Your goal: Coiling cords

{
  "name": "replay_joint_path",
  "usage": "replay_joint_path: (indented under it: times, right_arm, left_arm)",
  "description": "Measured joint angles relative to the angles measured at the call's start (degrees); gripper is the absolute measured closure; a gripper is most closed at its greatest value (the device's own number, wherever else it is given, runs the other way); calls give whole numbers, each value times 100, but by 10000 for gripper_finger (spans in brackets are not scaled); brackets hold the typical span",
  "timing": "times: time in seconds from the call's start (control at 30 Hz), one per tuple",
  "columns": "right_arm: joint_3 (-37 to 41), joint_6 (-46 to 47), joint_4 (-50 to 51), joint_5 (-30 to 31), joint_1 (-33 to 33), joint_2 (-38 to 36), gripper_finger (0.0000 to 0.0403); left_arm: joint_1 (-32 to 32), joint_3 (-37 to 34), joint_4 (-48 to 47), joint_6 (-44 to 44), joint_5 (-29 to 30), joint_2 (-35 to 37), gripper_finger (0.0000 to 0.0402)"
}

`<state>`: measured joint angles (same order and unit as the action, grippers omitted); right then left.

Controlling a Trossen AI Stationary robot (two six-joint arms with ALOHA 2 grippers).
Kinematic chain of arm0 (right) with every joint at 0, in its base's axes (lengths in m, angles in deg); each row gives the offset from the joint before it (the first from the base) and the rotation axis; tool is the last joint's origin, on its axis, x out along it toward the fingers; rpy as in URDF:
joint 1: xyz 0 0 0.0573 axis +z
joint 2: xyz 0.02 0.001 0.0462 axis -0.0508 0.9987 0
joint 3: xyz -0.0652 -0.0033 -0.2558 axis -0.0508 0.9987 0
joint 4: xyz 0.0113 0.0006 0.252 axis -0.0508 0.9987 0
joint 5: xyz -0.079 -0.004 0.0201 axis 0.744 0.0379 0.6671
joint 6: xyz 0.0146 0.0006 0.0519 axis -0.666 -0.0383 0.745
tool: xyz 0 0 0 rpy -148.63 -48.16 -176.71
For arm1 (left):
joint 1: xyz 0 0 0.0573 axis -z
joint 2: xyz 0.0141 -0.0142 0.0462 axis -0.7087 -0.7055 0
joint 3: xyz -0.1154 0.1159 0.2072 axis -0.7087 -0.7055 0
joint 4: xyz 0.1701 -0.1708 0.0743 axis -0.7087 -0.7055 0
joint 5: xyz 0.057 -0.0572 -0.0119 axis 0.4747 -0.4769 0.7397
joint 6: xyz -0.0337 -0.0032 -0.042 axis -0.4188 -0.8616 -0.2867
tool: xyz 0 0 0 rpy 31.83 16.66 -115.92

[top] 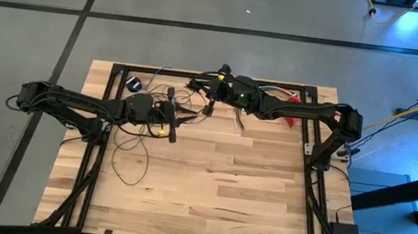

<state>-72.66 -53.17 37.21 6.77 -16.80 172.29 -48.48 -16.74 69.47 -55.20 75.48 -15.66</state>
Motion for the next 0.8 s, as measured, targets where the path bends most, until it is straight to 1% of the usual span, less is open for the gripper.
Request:
replay_joint_path:
  times: [0.07,0.13,0.27,0.4,0.6,0.7,0.8]
  right_arm:
    - [-1,0,0,0,0,0,393]
    - [-2,2,-1,0,0,0,393]
    - [-2,2,-106,-13,2,0,393]
    - [-2,21,-160,-194,7,0,393]
    - [-2,179,-162,-499,7,0,393]
    - [-2,179,-155,-526,7,0,393]
    - [-2,177,-133,-525,7,3,393]
  left_arm:
    - [0,0,4,82,0,0,385]
    - [-14,0,4,105,0,0,396]
    - [-119,0,114,38,2,-86,393]
    - [-267,0,125,-17,40,-307,398]
    - [-558,0,21,-64,380,-442,399]
    - [-678,0,-132,-66,416,-436,398]
    - [-752,0,-327,-62,652,-424,399]
